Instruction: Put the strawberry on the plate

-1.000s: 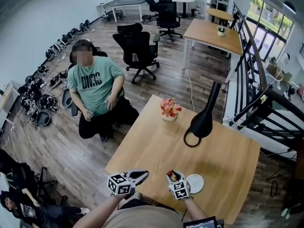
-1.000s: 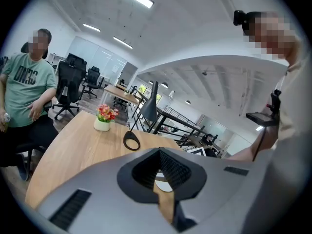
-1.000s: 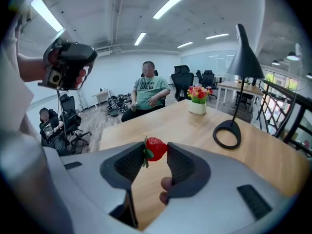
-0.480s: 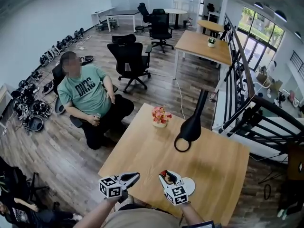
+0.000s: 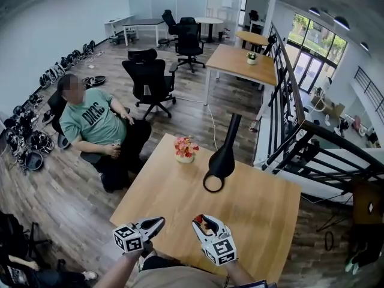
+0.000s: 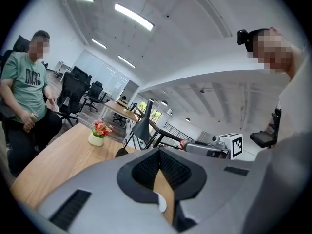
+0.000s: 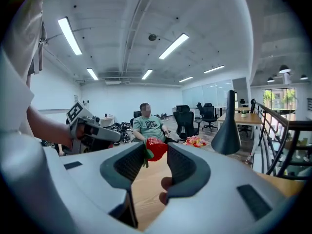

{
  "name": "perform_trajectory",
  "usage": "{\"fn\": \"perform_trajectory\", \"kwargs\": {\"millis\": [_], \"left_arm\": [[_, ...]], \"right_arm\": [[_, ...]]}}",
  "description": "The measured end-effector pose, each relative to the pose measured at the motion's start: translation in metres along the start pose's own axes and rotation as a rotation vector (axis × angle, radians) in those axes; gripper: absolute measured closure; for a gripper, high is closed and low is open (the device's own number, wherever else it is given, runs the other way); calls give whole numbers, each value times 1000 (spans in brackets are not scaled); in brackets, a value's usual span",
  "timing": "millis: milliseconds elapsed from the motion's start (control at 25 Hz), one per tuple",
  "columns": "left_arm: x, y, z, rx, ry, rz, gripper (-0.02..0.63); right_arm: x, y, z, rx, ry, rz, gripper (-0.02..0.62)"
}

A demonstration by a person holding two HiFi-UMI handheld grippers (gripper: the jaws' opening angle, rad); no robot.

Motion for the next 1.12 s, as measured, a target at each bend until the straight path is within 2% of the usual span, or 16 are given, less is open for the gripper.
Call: {"fn": "perform_trajectory", "kwargs": {"millis": [400, 1120], "left_arm": [[-5, -26, -32, 27, -37, -23, 603], [-15, -73, -43, 120, -102, 62, 603]], "right_arm": [[-6, 47, -20, 52, 16, -34, 443], [9, 94, -56, 221, -21, -47, 443]]}}
Point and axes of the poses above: the fingertips, and each gripper's own axes: y backward along the fingers, z to its left, x out of its underside, the point moved 7 cm from there along y, backward along the fingers, and after that the axes turned 10 degrees about z, right-handed, at the moved point
